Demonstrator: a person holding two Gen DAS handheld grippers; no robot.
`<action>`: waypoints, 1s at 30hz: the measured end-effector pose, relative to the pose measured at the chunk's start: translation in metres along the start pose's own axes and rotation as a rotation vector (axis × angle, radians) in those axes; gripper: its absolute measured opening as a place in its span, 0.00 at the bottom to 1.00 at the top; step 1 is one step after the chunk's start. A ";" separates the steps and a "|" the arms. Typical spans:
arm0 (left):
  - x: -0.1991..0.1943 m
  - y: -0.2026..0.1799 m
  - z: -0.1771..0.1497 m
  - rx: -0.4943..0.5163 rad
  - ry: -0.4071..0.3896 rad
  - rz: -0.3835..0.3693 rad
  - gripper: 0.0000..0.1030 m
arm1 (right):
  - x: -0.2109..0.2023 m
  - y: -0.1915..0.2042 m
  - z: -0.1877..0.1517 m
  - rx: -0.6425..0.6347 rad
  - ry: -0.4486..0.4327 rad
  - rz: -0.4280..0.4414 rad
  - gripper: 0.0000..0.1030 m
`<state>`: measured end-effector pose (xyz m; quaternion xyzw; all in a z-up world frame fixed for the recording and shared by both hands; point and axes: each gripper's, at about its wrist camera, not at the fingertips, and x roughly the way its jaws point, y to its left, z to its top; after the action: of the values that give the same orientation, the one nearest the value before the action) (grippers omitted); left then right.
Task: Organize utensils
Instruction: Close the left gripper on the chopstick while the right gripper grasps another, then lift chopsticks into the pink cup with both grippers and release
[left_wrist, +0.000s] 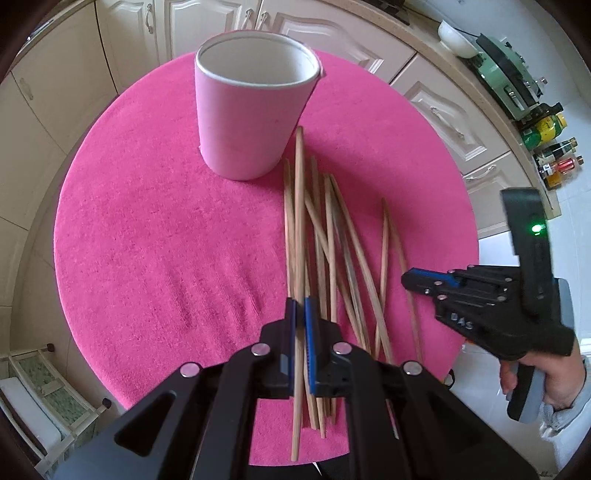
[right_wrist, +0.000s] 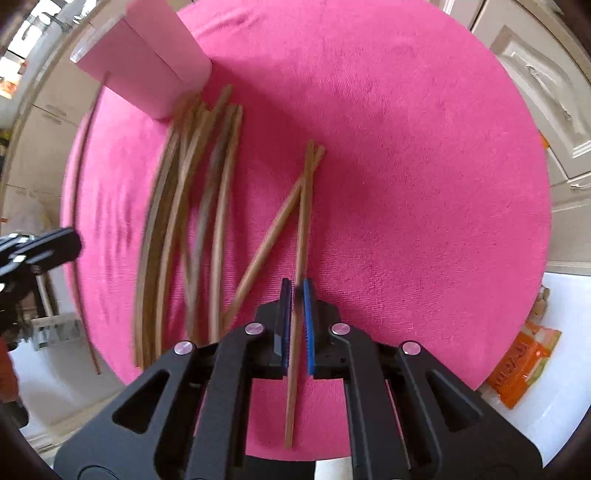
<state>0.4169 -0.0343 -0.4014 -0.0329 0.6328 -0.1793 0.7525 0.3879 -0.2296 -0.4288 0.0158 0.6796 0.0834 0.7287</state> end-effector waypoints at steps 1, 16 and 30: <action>0.001 -0.001 -0.001 -0.001 0.000 0.004 0.05 | 0.004 0.001 0.001 -0.001 0.008 -0.011 0.07; -0.059 -0.010 0.000 0.036 -0.220 -0.051 0.05 | -0.071 -0.020 0.010 0.088 -0.173 0.214 0.05; -0.147 0.013 0.071 -0.077 -0.688 -0.080 0.05 | -0.176 0.034 0.078 -0.084 -0.461 0.333 0.05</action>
<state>0.4692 0.0113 -0.2531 -0.1446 0.3467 -0.1629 0.9123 0.4511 -0.2141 -0.2441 0.1156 0.4801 0.2243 0.8401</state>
